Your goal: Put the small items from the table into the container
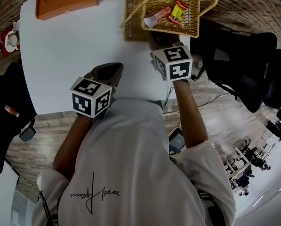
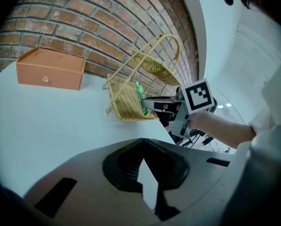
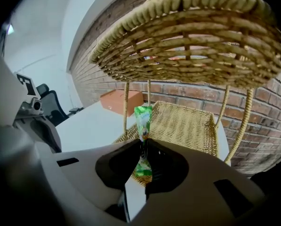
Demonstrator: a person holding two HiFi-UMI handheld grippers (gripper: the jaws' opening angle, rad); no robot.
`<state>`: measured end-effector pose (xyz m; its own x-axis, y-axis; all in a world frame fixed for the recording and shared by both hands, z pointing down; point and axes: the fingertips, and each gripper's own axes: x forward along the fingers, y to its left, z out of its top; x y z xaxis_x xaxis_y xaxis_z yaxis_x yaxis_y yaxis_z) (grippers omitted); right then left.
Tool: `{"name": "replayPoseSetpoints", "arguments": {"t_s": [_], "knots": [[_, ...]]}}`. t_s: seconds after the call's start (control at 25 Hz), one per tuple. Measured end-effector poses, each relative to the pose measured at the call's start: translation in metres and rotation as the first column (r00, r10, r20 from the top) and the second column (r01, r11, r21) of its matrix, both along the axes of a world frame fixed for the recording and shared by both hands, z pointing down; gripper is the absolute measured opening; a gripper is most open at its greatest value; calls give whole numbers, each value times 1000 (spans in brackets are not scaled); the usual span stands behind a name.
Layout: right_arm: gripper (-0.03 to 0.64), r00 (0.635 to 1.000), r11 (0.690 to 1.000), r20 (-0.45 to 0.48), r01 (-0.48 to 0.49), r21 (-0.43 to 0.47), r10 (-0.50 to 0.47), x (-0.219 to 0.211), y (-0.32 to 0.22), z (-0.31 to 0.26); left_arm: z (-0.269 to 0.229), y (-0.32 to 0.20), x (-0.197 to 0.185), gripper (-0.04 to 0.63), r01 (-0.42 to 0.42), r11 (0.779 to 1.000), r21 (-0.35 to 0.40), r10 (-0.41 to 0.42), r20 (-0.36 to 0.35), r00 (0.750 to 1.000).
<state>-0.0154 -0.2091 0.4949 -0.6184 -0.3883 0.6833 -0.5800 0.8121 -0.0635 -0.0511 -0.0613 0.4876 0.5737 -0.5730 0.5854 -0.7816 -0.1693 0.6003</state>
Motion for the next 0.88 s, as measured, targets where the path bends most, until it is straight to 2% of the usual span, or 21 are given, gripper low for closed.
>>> {"name": "replayPoseSetpoints", "arguments": {"t_s": [0.32, 0.88], "knots": [[52, 1000, 999, 15, 4, -36, -4, -1, 5, 2, 0, 1, 0, 11, -1, 1000, -2, 1, -1, 1000], [52, 1000, 999, 13, -10, -31, 11, 8, 12, -7, -8, -1, -1, 11, 5, 999, 35, -6, 7, 1000]]}}
